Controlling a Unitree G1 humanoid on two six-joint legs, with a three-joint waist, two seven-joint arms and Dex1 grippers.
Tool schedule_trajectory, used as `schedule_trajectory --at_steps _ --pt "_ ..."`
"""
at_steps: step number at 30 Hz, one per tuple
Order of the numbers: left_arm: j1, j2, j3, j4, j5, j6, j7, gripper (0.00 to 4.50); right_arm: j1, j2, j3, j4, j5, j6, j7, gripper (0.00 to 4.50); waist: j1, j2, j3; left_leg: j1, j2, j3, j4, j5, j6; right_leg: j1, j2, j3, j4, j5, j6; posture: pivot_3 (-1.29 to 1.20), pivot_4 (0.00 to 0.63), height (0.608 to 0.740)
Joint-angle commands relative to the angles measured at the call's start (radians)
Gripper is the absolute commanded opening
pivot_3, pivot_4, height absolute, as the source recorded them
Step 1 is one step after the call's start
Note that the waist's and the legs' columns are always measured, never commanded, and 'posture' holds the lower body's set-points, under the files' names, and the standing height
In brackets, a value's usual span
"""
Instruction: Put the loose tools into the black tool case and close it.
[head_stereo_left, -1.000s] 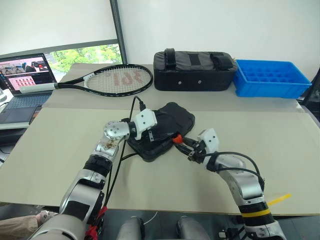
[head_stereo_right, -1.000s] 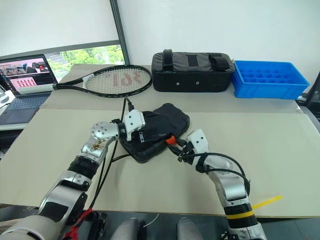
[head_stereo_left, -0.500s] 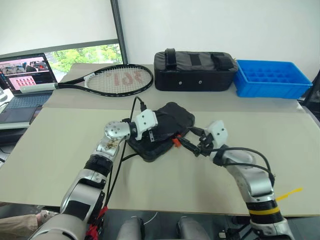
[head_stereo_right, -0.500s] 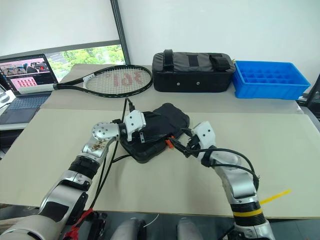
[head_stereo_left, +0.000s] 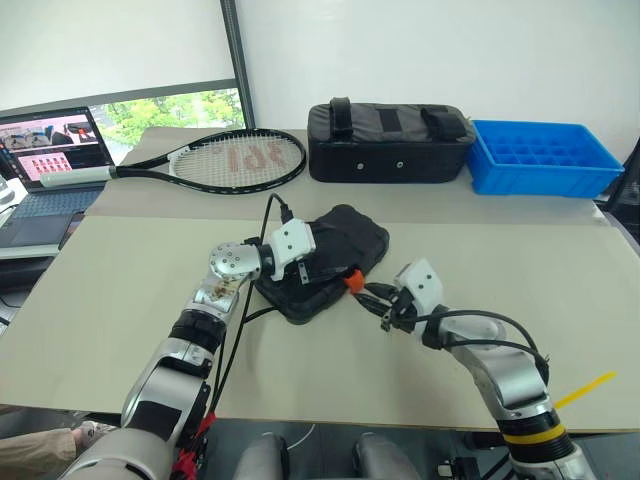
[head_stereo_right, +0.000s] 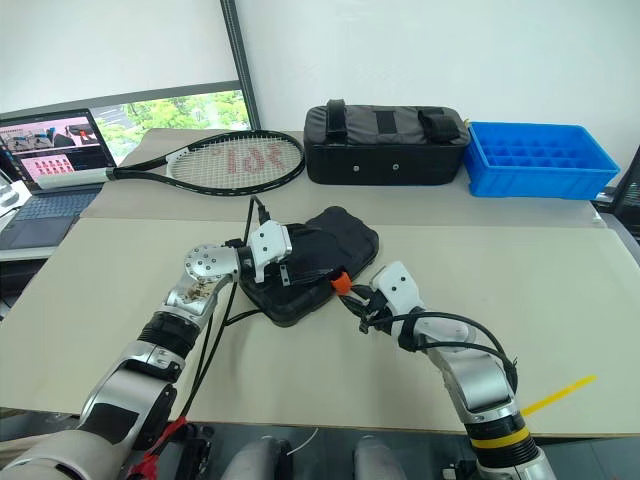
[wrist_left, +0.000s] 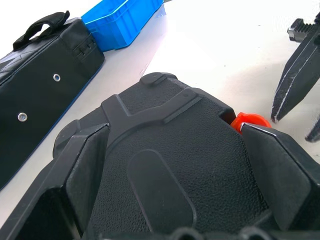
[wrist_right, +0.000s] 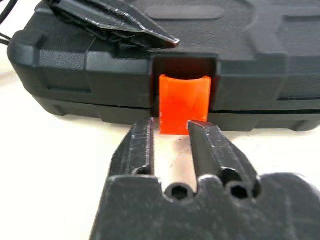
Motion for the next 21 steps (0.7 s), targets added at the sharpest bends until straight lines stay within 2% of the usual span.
schedule_trajectory --at_steps 1,5,10,21 --pt "0.038 0.009 -0.039 0.032 0.050 0.021 -0.012 4.50 -0.031 0.000 -0.004 0.001 -0.014 -0.013 -0.008 1.40 0.000 0.000 0.000 0.000 0.000 0.000 0.000 0.000 0.000 0.000 0.000 0.000 0.000 0.000 0.000 0.00 0.150 0.708" --pt "0.038 0.008 -0.039 0.029 0.050 0.023 -0.009 4.50 -0.044 0.005 -0.001 0.019 -0.022 -0.018 -0.011 1.40 0.000 0.000 0.000 0.000 0.000 0.000 0.000 0.000 0.000 0.000 0.000 0.000 0.000 0.000 0.000 0.00 0.150 0.708" --pt "0.036 0.006 -0.039 0.030 0.046 0.025 -0.012 4.50 -0.091 0.030 0.025 0.066 -0.065 -0.054 -0.034 0.05 -0.002 0.000 0.000 0.000 0.000 0.000 0.000 0.000 0.000 0.000 0.000 0.000 0.000 0.000 0.000 0.00 0.150 0.708" --pt "0.034 0.001 -0.036 0.036 0.045 0.025 -0.009 4.50 -0.128 0.090 0.047 0.082 -0.093 -0.062 -0.045 0.05 -0.013 -0.001 -0.001 0.003 0.000 0.000 0.000 0.000 0.000 0.000 0.002 0.003 0.003 0.000 0.000 0.00 0.150 0.708"
